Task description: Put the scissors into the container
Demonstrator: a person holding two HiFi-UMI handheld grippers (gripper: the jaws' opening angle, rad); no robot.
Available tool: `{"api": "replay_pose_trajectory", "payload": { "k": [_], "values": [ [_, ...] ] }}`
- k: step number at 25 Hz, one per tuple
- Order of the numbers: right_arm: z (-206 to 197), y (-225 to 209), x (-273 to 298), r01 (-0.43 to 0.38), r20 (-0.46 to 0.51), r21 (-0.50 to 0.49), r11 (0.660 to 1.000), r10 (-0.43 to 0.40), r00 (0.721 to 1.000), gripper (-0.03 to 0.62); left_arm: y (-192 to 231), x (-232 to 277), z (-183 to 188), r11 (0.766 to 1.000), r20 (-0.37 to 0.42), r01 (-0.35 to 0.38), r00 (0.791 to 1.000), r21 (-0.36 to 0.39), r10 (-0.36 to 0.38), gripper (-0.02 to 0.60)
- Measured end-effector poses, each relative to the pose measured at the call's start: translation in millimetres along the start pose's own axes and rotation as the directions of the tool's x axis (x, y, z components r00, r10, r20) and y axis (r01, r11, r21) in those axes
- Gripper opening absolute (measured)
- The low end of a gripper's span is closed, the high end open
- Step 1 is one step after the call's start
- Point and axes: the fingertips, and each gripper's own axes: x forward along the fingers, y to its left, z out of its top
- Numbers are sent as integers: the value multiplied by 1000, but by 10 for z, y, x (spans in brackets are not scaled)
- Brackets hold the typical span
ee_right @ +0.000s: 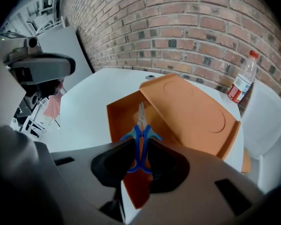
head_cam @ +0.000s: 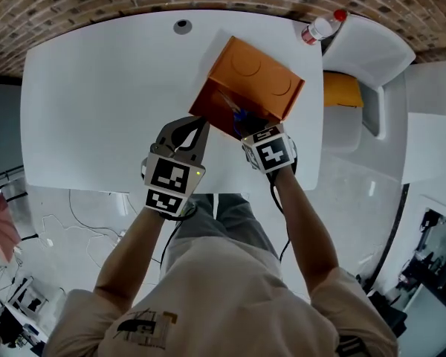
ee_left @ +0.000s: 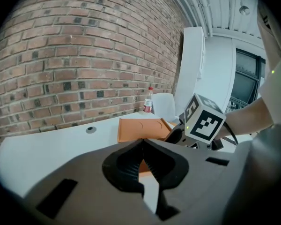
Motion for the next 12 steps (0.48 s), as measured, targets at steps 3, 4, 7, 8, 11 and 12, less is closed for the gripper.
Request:
{"api": "replay_pose_trajectory", "payload": {
  "k": [3,4,7,8,11,12],
  "values": [
    [14,-44,99,16,-28,-7,1000,-16,999,87,54,60,-30,1000,-9,-3,1000,-10,3,9],
    [12,-54,131,19,-41,-13,1000,-20,999,87,73,75,-34,1000,-10,-5,1000,-12,4,9],
    [-9,-66,216,24,-86,-29,999,-27,996,87,108,111,-52,1000,-18,-2,1000,-14,2,9],
    [-18,-72,246,28,-99,-39,999,-32,995,87,118,117,-59,1000,-20,-2,1000,-15,1,9],
    [-29,-100,320,46,-122,-68,997,-54,991,87,142,133,-77,1000,-26,0,1000,-19,0,9],
    [-36,-102,339,47,-130,-73,996,-56,990,87,145,137,-85,1000,-27,1,1000,-20,-2,9]
  ]
}}
